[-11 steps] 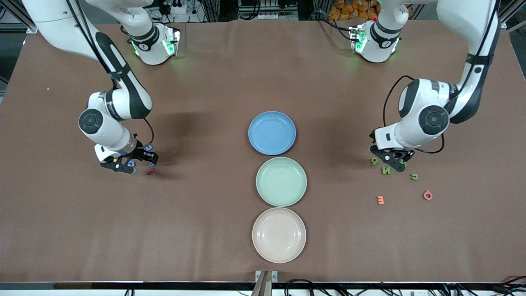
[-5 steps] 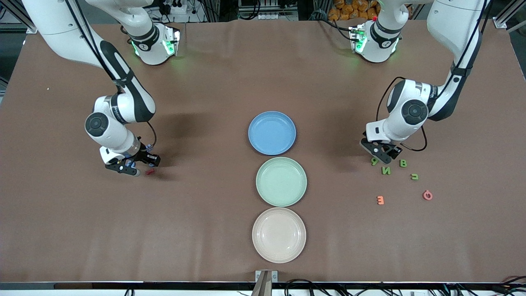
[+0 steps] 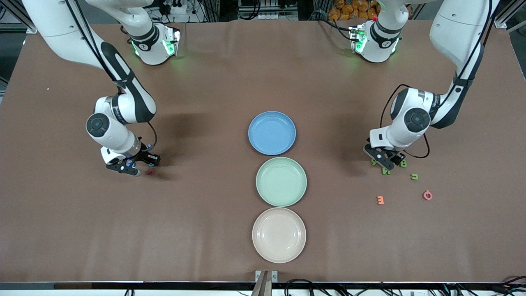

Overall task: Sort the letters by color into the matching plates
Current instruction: 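Grasp the blue 6 with the right gripper while the left gripper grasps a green letter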

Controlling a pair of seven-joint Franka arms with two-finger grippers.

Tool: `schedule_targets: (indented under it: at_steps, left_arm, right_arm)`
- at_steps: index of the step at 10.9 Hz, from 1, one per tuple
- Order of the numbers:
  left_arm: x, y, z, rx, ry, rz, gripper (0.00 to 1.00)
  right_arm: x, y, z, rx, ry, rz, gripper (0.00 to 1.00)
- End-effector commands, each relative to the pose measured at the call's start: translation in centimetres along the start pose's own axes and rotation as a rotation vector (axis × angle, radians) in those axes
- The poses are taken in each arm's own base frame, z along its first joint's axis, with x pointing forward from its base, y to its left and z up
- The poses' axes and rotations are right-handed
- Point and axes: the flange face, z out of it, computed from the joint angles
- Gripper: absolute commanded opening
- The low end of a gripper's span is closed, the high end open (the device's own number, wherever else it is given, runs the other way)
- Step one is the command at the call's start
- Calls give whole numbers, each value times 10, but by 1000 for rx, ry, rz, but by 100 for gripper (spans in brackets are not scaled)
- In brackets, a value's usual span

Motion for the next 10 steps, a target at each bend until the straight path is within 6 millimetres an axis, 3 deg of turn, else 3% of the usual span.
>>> schedule_targets:
  at_steps: [1, 2, 5, 6, 10]
  left_arm:
    - [17, -6, 3, 14, 18, 24, 100]
    - [22, -3, 2, 17, 22, 21, 100]
    - [28, 4, 4, 15, 22, 35, 100]
    - [29, 4, 6, 14, 26, 35, 100]
    - [28, 5, 13, 6, 26, 20, 100]
  right_arm:
    - [-2, 0, 4, 2, 10, 7, 9]
    - [-2, -1, 0, 3, 11, 6, 0]
    - [-4, -25, -20, 7, 19, 44, 0]
    - [-4, -41, -31, 5, 13, 63, 0]
    - [-36, -153, -62, 28, -39, 186, 0]
